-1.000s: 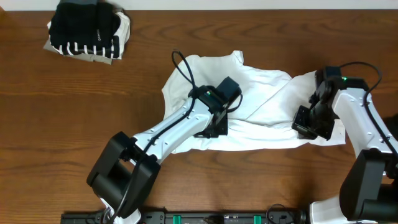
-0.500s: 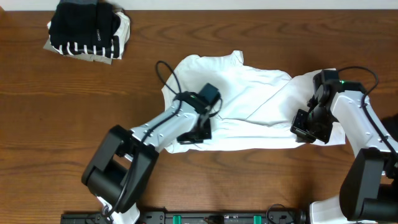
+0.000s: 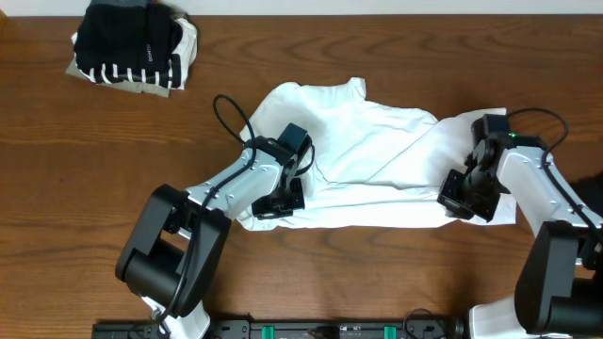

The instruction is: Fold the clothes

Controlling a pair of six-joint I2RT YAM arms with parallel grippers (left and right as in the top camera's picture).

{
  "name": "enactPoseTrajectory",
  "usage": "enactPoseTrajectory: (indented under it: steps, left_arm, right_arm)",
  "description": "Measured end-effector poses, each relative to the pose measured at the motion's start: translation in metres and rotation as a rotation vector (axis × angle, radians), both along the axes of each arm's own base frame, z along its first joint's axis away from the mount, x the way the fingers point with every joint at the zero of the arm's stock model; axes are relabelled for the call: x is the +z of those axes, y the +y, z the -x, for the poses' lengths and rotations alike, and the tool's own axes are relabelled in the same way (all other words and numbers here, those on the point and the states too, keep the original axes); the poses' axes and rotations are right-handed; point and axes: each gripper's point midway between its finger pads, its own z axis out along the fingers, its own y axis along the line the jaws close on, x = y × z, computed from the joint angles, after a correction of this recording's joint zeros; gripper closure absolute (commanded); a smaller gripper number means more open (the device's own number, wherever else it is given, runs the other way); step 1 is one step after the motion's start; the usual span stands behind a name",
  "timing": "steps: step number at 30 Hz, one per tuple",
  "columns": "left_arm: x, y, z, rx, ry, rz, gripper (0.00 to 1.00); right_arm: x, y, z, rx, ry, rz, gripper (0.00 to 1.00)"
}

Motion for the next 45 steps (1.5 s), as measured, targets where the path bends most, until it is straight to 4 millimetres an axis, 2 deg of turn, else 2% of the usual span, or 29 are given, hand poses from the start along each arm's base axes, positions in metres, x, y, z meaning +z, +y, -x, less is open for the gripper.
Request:
enactPoseTrajectory:
  steps: [4,10,21,24,28,36,41,45]
  left_arm:
    - [0.0,0.0,0.0,-0.003,-0.001,-0.001,0.94]
    - [0.0,0.001,0.0,-0.004,-0.003,-0.005,0.94]
    - [0.001,0.009,-0.005,-0.006,-0.036,-0.047,0.94]
    - [0.001,0.011,-0.007,-0.006,-0.048,-0.057,0.94]
    - [0.003,0.014,-0.007,-0.003,-0.062,-0.064,0.94]
    - [0.005,0.015,-0.009,-0.003,-0.074,-0.067,0.94]
    - [0.005,0.014,-0.012,-0.003,-0.085,-0.066,0.94]
    - [0.005,0.014,-0.013,0.001,-0.089,-0.063,0.94]
  right_arm:
    - [-0.002,-0.016,-0.013,-0.063,-0.052,0.026,0.98]
    - [-0.002,-0.044,-0.021,-0.171,-0.095,0.047,0.98]
    - [-0.002,-0.097,-0.006,-0.322,-0.078,0.135,0.95]
    - [-0.002,-0.106,-0.002,-0.345,-0.073,0.149,0.99]
    - [-0.002,-0.105,-0.004,-0.344,-0.088,0.115,0.99]
    - [0.01,-0.078,-0.03,-0.216,-0.227,-0.062,0.99]
    - [0.01,-0.068,-0.031,-0.17,-0.248,-0.113,0.98]
    - [-0.004,-0.06,-0.023,-0.156,-0.241,-0.129,0.98]
